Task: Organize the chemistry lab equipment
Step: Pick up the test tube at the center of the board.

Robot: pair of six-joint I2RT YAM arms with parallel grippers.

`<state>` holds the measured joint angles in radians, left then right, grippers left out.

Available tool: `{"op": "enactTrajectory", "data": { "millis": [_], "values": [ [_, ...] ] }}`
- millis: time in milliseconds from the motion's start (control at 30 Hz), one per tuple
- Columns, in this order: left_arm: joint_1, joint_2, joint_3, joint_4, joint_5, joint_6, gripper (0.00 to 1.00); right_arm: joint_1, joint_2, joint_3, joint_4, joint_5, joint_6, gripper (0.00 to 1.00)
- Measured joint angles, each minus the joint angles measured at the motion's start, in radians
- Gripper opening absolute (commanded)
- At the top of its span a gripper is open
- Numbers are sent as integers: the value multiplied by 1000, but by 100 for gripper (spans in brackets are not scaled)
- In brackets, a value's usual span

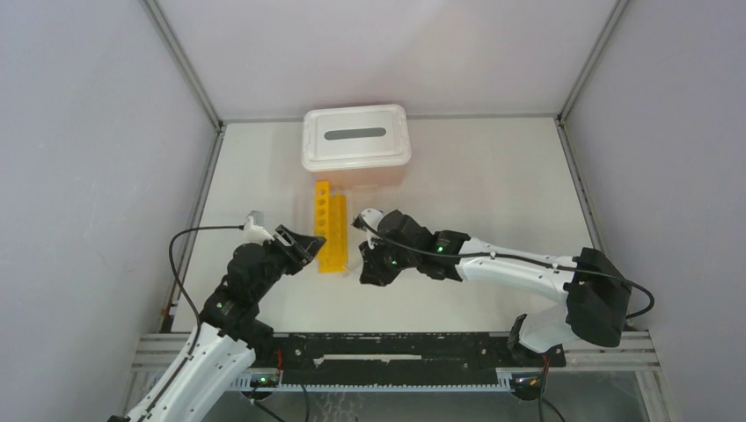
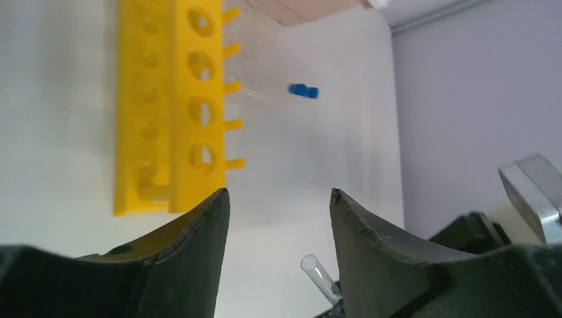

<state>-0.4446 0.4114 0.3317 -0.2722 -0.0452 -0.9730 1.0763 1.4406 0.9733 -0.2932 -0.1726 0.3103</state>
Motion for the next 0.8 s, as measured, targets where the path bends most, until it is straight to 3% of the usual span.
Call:
{"op": "enactTrajectory", "data": {
  "millis": [267, 800],
  "values": [
    [0, 1, 23, 0, 224, 11, 62, -34, -41, 23, -26, -148, -64, 11],
    [0, 68, 23, 66, 535, -6, 57, -50, -76, 34, -49, -257, -127, 11]
  ]
}}
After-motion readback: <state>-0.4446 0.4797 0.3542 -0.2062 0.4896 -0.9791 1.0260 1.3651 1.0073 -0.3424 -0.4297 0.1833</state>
